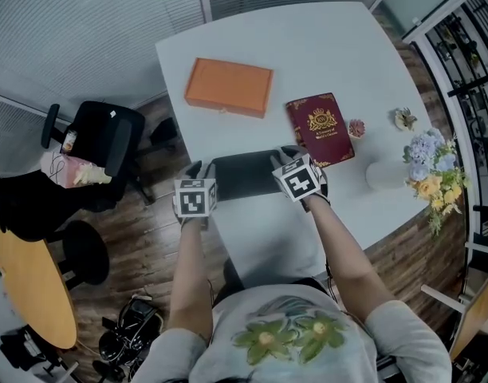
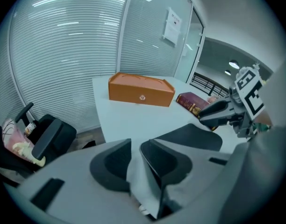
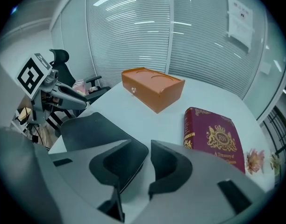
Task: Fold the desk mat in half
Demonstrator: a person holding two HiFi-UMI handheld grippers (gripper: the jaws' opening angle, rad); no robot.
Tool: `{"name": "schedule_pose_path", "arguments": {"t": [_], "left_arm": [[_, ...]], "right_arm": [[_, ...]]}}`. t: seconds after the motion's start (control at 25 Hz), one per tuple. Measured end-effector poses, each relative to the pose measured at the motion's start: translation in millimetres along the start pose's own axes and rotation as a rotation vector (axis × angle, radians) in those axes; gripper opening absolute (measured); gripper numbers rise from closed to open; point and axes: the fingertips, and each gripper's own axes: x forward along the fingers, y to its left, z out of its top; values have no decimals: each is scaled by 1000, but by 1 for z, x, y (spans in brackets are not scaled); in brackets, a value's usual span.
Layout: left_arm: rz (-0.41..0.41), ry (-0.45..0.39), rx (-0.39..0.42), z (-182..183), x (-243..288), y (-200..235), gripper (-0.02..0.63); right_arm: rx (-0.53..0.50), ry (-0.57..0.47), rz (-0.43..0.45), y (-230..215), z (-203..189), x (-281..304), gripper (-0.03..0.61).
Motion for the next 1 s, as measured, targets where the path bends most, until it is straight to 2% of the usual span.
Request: {"name": "schedule_pose_path", "arguments": {"t": [0.36, 0.56, 0.88, 1.0], "left_arm": [[24, -137, -24, 23, -43, -7, 100], [12, -194, -4, 30, -70, -22, 98], [-21, -296, 20, 41, -114, -57, 74], [-25, -325, 31, 43, -128, -67, 27]], "right_arm": [[43, -119, -15, 12, 18, -41, 120], [54, -183, -16, 24, 24, -66, 118], [37, -286, -8, 48, 33, -111, 41], [34, -338, -11, 57, 39, -130, 23]]}}
